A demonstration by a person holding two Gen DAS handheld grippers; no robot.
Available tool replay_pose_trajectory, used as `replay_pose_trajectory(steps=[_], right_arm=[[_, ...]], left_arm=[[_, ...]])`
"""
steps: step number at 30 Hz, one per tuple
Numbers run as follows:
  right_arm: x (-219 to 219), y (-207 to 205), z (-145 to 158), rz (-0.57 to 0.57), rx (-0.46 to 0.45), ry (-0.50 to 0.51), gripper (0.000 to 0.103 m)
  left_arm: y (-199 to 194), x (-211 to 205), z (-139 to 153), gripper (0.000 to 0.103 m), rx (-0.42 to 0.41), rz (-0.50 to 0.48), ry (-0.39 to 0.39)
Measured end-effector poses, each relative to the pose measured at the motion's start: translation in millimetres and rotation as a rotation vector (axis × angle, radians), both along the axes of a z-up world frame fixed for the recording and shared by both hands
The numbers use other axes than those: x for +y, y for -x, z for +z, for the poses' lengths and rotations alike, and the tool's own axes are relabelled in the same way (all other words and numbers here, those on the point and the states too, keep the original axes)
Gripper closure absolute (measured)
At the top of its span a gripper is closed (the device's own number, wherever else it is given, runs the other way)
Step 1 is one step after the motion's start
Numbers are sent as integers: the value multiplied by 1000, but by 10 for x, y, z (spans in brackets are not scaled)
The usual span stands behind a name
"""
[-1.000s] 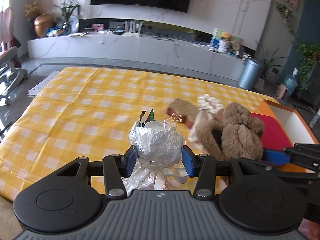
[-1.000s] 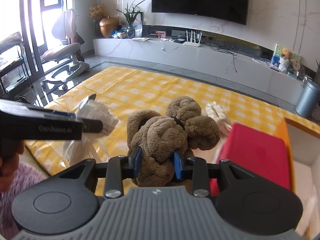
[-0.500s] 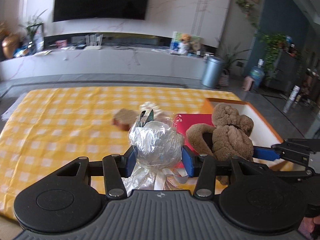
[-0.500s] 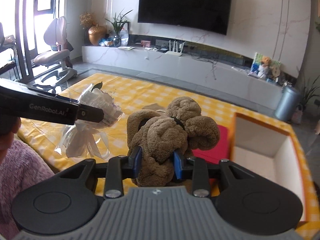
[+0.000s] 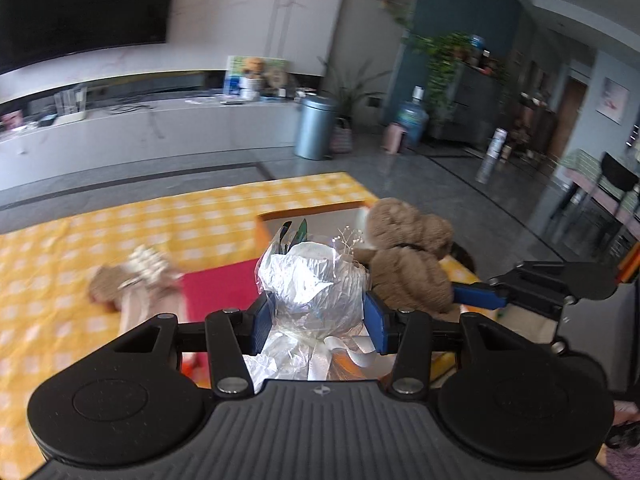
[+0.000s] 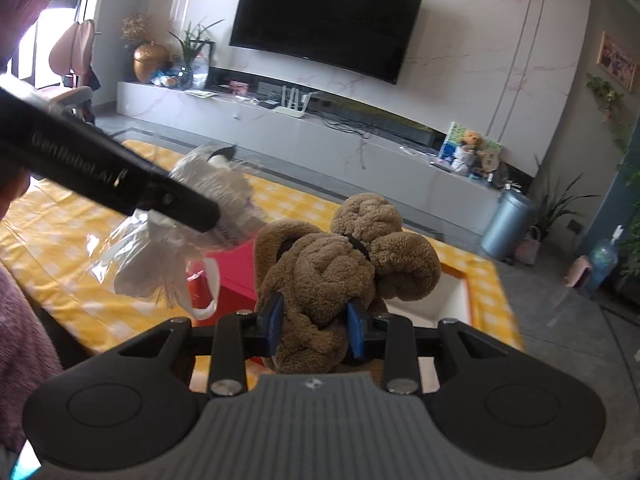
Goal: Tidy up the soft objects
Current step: 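Lift the foil bundle and brown plush and carry both over the cardboard box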
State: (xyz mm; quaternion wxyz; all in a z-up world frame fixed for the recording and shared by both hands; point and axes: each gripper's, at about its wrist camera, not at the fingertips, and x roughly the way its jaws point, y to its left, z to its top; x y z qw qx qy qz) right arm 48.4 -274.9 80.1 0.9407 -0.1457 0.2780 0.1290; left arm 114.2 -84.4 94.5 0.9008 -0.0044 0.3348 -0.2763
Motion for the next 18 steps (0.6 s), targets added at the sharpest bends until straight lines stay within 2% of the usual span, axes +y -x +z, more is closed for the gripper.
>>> replay_pose_trajectory(steps=[6, 10, 18], right_arm=[[-286, -98, -61, -27, 9, 31, 70], [-428, -228, -147, -34, 28, 49, 70], [-678, -539, -380, -14, 89, 92, 70]], left_arm=[[-219, -455, -34, 49, -5, -79, -15], [-436, -677, -115, 49, 38, -103, -11], [-737, -1071, -396, 49, 68, -133, -115]])
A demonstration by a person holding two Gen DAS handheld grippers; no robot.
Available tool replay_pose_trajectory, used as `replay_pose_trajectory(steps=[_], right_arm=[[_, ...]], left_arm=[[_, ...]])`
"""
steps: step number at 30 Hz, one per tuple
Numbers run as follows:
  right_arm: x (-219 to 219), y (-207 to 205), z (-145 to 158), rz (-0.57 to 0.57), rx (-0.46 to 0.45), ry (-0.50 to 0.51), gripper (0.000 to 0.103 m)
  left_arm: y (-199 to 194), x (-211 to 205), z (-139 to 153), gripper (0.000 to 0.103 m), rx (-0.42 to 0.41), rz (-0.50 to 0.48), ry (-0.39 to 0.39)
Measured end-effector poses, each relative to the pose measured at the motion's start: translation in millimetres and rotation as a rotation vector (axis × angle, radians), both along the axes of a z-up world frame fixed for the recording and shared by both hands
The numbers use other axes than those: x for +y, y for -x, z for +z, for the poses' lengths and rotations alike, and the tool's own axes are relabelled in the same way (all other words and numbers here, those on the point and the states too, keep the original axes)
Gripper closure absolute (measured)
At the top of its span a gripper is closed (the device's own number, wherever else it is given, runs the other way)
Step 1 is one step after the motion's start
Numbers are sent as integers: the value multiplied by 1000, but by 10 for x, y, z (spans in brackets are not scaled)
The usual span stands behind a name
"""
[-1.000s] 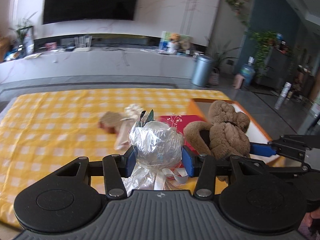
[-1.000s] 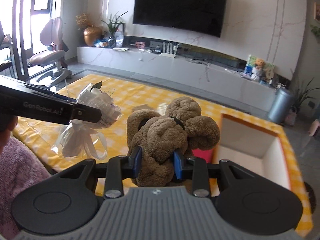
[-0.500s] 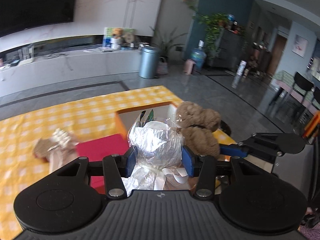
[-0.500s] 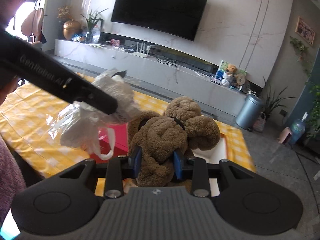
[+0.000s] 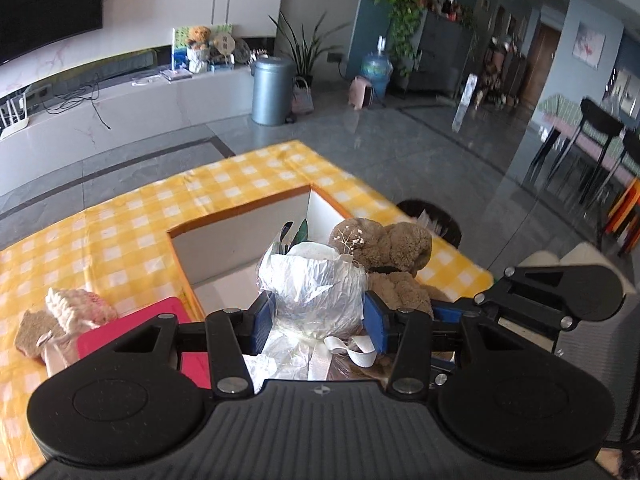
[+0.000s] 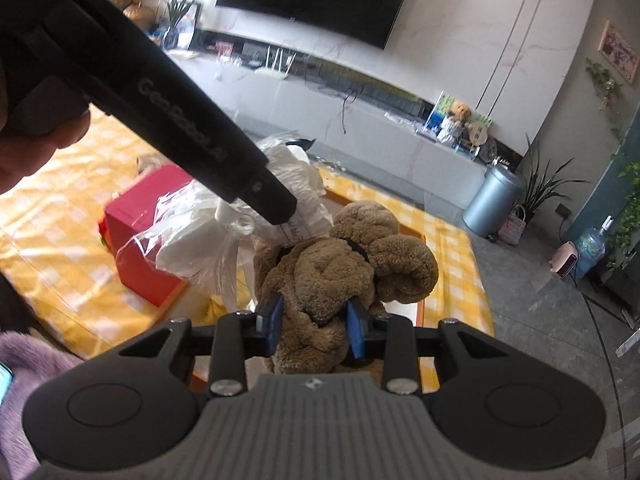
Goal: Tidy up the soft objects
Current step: 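Lift the foil bundle and brown plush and carry both over the cardboard box, then lower both items into the box and open both tools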
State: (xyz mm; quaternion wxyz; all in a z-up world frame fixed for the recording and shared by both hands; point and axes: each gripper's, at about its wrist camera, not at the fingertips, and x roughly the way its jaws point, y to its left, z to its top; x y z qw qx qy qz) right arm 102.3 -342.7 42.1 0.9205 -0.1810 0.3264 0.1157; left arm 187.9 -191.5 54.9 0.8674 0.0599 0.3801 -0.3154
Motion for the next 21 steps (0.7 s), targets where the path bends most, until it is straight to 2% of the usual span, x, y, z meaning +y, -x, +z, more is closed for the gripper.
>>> replay_pose_trajectory(steps=[9, 21], right_arm=[[-73, -334, -365, 82, 80, 90, 70], [-136, -771, -720, 122, 177, 113, 68]], left_arm=[[-244, -288, -390, 49, 19, -30, -133], [-434, -520, -764, 49, 14, -54, -238]])
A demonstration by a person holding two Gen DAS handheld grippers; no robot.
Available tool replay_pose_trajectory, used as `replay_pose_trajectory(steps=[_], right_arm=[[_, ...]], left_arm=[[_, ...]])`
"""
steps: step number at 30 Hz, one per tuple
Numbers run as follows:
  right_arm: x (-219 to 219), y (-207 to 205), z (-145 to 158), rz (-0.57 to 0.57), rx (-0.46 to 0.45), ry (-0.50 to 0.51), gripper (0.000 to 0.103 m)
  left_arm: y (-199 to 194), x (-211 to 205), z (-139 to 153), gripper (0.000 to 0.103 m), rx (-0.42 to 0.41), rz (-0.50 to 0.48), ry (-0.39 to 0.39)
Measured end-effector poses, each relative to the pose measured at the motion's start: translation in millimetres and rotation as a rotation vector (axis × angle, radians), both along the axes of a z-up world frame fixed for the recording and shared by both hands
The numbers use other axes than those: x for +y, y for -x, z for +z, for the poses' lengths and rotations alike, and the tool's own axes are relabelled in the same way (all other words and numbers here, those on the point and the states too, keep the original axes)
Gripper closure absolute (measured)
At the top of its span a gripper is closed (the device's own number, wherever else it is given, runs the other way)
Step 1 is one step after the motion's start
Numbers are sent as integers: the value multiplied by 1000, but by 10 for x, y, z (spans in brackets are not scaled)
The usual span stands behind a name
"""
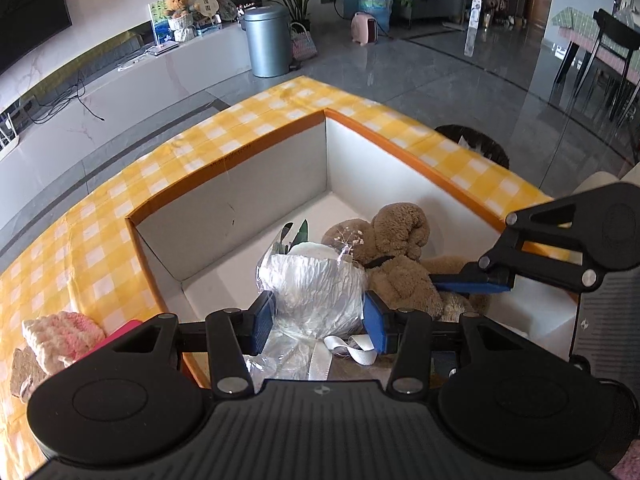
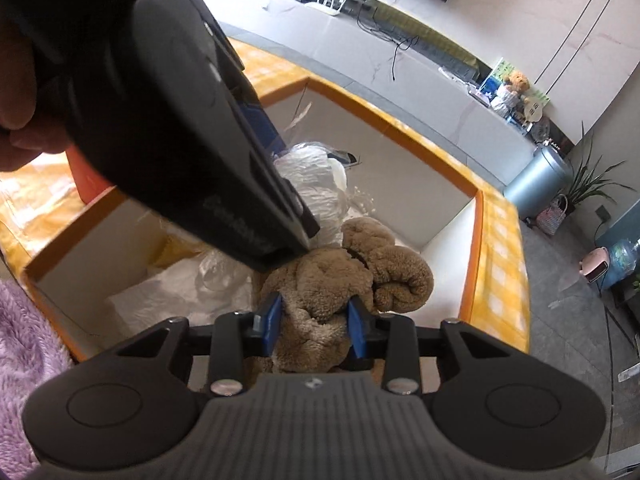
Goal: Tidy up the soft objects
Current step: 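Lower both items into the box and open both tools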
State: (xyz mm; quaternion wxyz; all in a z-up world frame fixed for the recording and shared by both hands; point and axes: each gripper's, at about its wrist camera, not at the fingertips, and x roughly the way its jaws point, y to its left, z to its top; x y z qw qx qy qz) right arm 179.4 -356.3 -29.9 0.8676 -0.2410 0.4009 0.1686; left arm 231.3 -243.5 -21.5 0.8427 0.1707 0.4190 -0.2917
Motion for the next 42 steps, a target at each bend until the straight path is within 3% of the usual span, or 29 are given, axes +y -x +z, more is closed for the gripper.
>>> replay_pose_trajectory(steps=[11, 15, 18, 24, 30, 42], right_arm=[[-5, -120, -84, -14, 33, 8, 61], [-12, -118, -54, -28, 21, 16, 50], [5, -90, -16, -51, -7, 30, 41], [-25, -11, 152, -108, -43, 23, 34], [22, 136, 385, -155, -47, 6, 29], [304, 647, 803, -292, -76, -163, 22]], left_arm=[[-71, -30, -107, 45, 3, 1, -17], [-46, 10, -51, 39, -10, 2, -4], [-11, 59, 33, 37, -21, 15, 8], [132, 155, 314, 29, -78, 11, 58], [326, 258, 589, 28, -106, 9, 61], [953, 792, 964, 28, -175, 44, 102]])
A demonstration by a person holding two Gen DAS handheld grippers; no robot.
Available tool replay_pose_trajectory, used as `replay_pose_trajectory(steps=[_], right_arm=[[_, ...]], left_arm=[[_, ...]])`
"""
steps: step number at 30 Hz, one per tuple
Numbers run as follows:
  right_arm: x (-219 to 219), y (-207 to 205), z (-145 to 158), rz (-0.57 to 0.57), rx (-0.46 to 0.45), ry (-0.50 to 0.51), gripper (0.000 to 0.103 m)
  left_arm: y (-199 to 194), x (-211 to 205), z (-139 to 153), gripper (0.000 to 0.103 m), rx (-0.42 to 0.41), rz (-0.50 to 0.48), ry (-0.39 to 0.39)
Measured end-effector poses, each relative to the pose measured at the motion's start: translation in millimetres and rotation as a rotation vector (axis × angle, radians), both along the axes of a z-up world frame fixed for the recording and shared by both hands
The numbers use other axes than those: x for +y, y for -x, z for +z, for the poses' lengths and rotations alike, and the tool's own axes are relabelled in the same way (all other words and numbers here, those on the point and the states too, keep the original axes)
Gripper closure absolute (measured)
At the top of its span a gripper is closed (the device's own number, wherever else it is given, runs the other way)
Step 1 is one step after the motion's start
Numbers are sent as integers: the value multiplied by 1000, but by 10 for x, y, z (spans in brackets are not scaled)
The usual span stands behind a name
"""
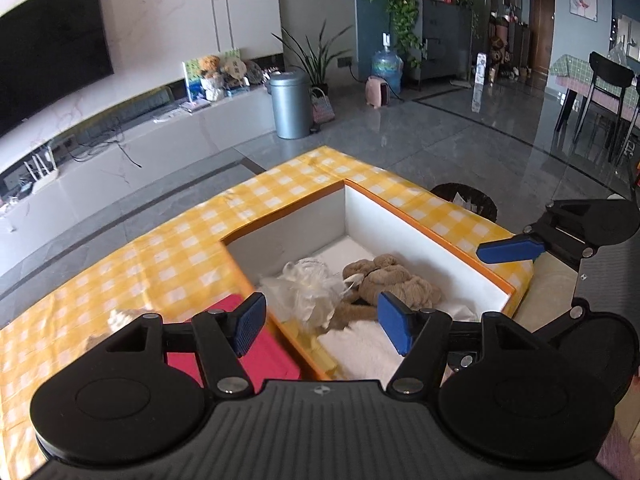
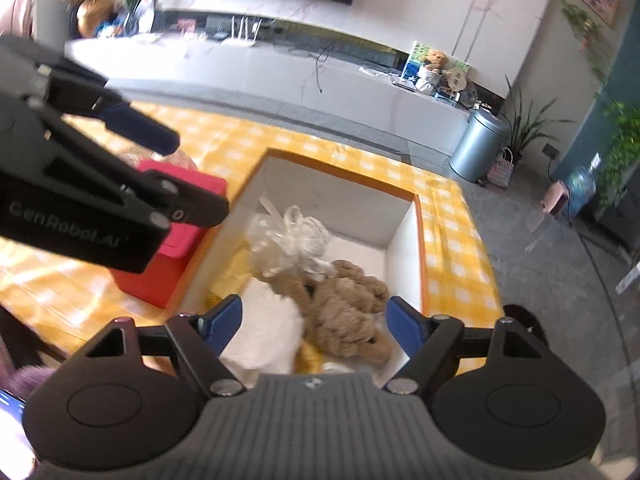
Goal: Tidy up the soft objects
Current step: 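Lower both items into the box and open both tools, then withdraw both open tools from the box back over the table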
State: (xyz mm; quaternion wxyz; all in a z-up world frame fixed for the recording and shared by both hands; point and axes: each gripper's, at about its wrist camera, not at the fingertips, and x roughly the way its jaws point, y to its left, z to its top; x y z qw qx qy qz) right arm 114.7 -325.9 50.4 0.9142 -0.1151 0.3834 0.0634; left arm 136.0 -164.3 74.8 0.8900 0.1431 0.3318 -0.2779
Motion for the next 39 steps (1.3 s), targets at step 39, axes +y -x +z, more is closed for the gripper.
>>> replay_pose_trajectory(steps=[39], right_arm=[[1697, 608, -797, -28, 44, -348, 24]], left_arm=[[770, 2371, -832, 44, 98, 439, 190]])
